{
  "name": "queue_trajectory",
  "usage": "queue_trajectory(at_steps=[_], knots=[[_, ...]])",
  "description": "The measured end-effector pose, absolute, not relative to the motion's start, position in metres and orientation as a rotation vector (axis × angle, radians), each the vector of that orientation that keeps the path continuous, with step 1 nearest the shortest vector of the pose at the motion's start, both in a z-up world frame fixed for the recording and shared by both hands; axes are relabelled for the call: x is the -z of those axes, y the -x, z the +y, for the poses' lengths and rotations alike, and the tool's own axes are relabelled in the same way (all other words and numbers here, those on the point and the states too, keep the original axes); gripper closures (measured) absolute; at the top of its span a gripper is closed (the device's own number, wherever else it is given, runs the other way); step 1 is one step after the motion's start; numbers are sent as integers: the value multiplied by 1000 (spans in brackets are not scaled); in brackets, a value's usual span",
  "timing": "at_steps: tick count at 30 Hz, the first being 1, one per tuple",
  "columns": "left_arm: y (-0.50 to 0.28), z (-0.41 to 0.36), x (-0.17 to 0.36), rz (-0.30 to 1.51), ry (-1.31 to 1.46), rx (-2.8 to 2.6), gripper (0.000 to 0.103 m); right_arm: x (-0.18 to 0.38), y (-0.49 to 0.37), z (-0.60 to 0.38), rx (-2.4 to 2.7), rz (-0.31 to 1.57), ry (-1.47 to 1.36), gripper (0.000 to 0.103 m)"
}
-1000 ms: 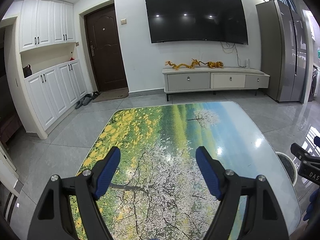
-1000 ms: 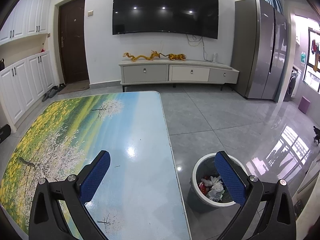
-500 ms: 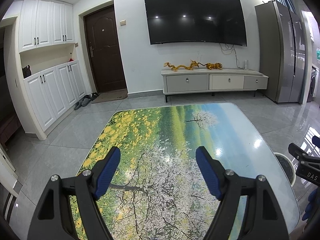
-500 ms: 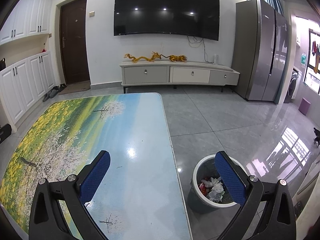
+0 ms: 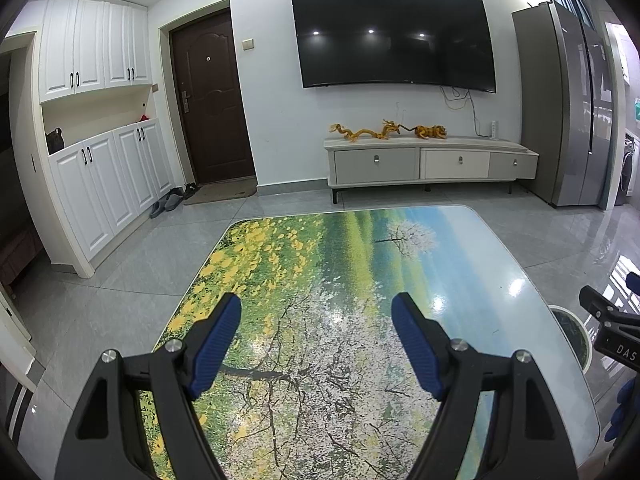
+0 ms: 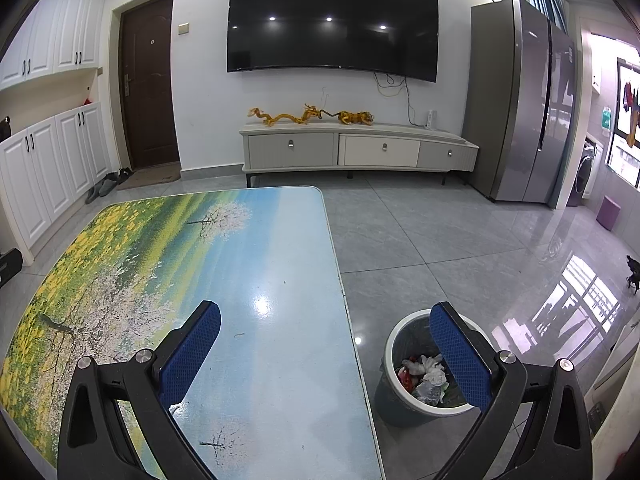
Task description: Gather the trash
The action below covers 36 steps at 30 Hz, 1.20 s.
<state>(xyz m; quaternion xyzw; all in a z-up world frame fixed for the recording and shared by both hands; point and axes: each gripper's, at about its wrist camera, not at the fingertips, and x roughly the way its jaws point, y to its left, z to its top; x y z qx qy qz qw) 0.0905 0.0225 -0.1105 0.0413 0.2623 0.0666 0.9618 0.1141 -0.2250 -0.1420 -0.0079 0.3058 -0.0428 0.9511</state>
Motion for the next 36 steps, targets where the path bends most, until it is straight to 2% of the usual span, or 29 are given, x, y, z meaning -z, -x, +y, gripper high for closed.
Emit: queue_trajectory(at_steps=[36], knots=[[-85, 21, 106, 535, -82, -124, 26, 135, -109, -228, 101, 607, 23, 1]])
